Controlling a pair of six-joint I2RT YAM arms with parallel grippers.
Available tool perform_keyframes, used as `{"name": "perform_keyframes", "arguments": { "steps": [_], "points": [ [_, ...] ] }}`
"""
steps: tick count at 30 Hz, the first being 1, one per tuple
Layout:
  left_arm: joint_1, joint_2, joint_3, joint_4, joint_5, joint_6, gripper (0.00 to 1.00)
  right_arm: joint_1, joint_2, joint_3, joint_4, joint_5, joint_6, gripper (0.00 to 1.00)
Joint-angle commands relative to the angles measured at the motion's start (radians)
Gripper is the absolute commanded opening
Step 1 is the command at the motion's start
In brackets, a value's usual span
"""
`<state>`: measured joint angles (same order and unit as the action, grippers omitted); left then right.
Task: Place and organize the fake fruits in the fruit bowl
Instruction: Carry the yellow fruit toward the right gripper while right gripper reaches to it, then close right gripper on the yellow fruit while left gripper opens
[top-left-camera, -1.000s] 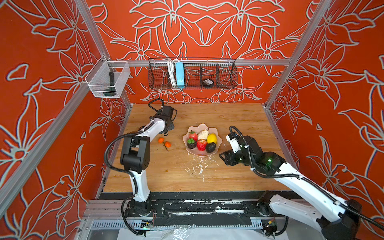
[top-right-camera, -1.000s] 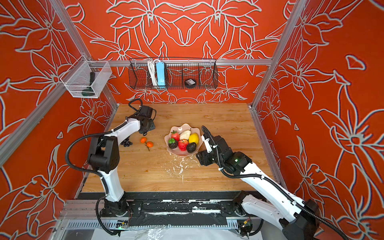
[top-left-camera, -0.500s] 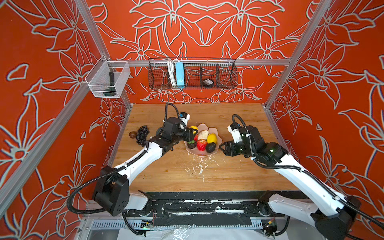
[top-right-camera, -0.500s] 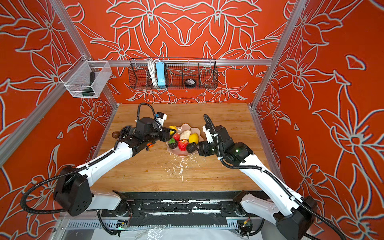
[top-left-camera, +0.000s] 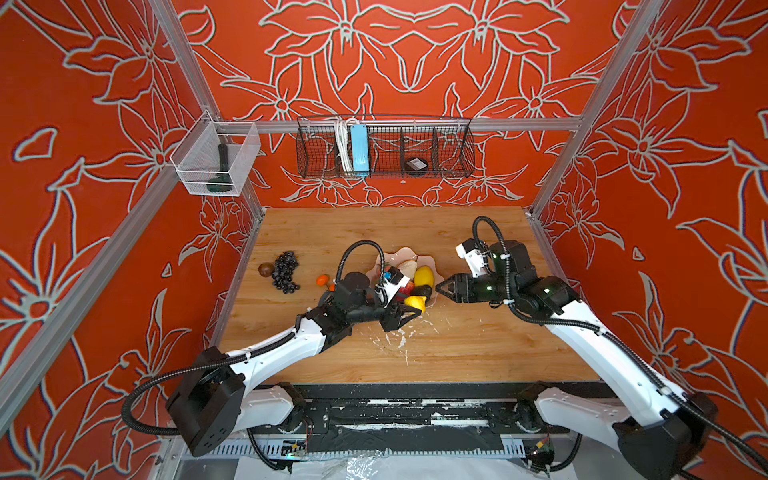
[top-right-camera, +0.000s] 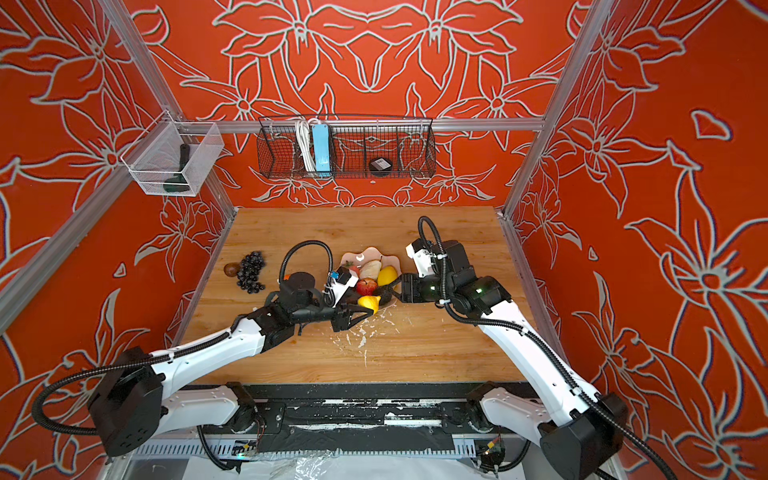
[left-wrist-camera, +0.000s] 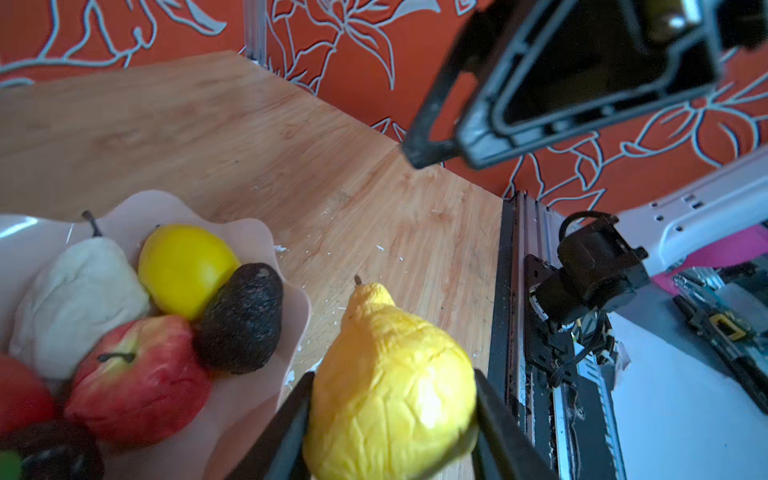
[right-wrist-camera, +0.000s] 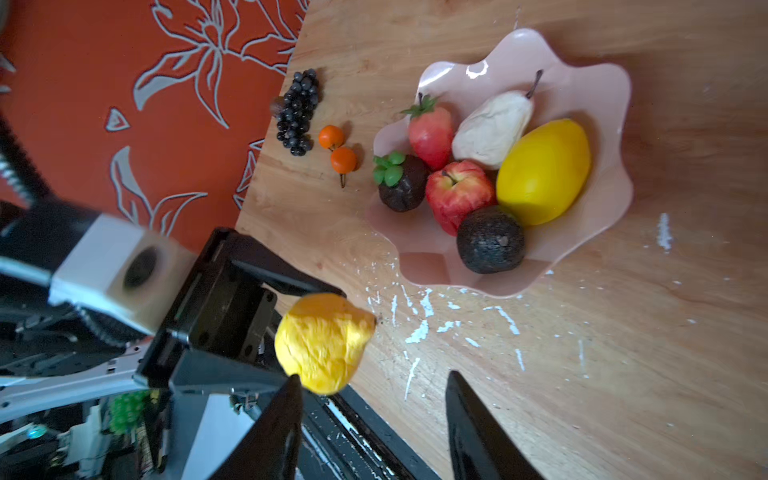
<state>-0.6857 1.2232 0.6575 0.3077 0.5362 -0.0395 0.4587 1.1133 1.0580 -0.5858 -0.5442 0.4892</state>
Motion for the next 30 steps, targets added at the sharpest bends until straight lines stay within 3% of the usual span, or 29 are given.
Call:
{"name": "perform_keyframes", "arguments": {
  "steps": [1,14,21,30],
  "points": [
    [-0.034,-0.022,-0.021,0.059,-0.085,0.076,0.41,0.010,0.008,-0.033,0.058,-0.079,0.061,0.52],
    [-0.087,-0.052,-0.090,0.210,-0.216,0.085,0.41,0.052,0.045,-0.073,0.127,-0.072,0.145,0.40],
    [-0.119,-0.043,-0.097,0.254,-0.292,0.073,0.41,0.052,0.018,-0.131,0.219,0.015,0.285,0.39],
    [-0.160,-0.010,-0.096,0.312,-0.366,0.062,0.41,0.062,0.006,-0.182,0.343,0.027,0.415,0.36]
  ]
}}
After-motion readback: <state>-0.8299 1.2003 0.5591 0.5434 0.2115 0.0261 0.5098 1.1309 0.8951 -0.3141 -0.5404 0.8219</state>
